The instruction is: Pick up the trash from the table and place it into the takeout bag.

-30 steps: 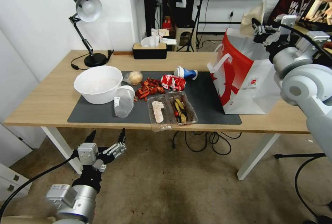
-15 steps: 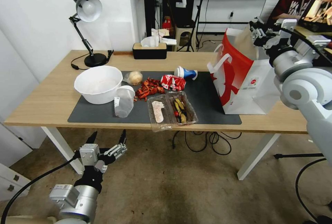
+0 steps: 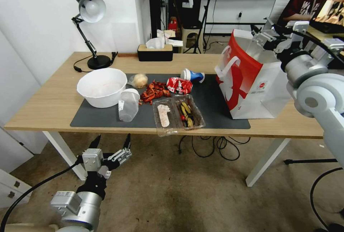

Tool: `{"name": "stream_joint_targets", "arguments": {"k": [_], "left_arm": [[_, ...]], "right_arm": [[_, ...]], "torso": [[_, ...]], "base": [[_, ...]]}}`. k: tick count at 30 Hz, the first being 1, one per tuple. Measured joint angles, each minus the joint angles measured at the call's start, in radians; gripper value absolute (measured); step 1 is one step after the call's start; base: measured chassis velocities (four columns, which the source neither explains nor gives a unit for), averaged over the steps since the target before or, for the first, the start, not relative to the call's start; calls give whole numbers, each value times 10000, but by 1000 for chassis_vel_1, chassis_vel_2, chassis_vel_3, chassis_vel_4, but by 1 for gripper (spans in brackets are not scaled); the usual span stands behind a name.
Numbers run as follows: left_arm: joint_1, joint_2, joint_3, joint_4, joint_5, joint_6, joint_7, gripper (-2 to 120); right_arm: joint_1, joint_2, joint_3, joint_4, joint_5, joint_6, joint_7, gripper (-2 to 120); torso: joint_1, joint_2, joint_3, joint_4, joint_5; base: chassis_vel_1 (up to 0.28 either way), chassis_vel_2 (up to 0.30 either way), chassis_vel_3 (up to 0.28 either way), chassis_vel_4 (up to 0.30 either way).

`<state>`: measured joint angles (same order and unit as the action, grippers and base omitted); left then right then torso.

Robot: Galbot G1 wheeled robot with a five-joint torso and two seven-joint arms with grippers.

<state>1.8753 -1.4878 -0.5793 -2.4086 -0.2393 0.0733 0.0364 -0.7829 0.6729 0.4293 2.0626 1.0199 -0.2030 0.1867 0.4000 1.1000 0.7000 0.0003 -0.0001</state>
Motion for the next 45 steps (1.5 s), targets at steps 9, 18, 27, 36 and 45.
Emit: {"name": "stream_joint_targets", "arguments": {"k": [9,18,27,36,45], "left_arm": [[-45,14,6,381,427,-1092,297,100],[-92,99,-75,919,494,-2260,1738,100],[-131,125,-99,1688,843,-2874,2285,100],[-143,127,-171,1918,1241,-2317,1206,100],[-85,166,-168,1915,1180,-2461,1230,100]], "right_arm": [[-4557,548,1976,1651,-1379,2476,-2712,100],[-8455,2403,2352,1828,-4223,4827,-2957,100],[-9815,3763,1631,573,-5487,5447,-1386,100],[-9830,4135,784,363,-6109,4501,-177,100],[-9687,4167,671,391,-6107,4373,-193,100]], "torso": [[-1,0,-2,-5,-3],[-2,1,-2,-6,-2],[-2,0,-1,-2,0],[-1,-1,0,-2,-1],[1,-1,0,-3,0]], "base": [[0,0,0,0],[0,0,0,0],[0,0,0,0],[0,0,0,0],[0,0,0,0]]}}
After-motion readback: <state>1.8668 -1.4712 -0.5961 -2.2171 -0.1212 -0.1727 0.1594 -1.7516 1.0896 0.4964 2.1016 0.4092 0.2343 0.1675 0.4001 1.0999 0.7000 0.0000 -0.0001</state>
